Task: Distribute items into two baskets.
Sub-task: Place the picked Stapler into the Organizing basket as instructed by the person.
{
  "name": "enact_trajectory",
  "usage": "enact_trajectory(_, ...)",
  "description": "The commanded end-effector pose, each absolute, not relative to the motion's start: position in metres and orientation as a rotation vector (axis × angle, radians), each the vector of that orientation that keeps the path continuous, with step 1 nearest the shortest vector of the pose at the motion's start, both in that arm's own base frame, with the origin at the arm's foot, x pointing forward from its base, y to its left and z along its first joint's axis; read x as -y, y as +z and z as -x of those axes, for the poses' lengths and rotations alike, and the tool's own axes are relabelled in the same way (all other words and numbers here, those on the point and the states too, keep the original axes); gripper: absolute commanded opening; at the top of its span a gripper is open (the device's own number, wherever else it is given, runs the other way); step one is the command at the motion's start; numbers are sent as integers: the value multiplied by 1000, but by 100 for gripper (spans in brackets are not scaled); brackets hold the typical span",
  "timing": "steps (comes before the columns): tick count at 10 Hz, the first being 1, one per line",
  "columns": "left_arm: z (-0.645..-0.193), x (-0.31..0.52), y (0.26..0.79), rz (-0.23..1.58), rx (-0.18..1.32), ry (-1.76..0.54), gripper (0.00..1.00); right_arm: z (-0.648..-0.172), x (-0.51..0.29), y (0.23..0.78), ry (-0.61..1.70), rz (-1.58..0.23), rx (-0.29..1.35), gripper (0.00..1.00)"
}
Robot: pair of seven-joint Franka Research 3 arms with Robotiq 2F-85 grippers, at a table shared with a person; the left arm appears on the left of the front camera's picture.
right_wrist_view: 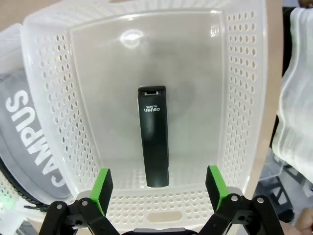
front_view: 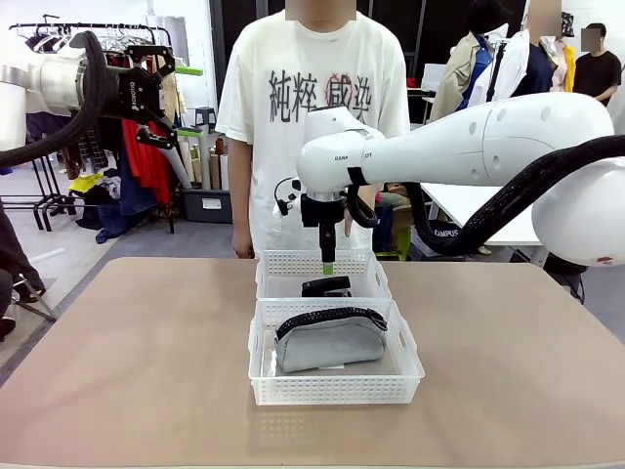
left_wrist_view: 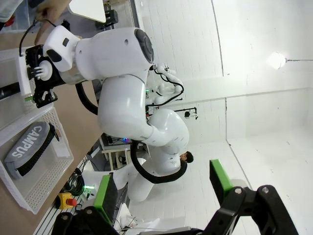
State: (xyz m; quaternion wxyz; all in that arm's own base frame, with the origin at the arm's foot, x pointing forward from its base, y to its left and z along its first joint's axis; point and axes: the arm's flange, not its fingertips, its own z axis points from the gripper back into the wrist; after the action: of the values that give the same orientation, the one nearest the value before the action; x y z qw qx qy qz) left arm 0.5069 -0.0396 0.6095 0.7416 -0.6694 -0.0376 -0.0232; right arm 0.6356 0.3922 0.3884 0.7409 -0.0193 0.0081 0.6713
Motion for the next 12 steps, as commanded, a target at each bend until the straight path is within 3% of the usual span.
enact_trajectory(1,-505,38,611,1472,77,-56,100,-633,-395,383,1487,66,-29,100)
enact_trajectory(6,-505,38,611,1472,77,-56,100,-634,-395,381,1481,50,-30,100)
enact_trajectory(10,-505,38,611,1472,77,-56,100,-629,-375,414,1185,-213,-64,100)
enact_trajectory(12,-505,38,611,1472,77,-56,100,-622,-357,435,943,-209,-32,100)
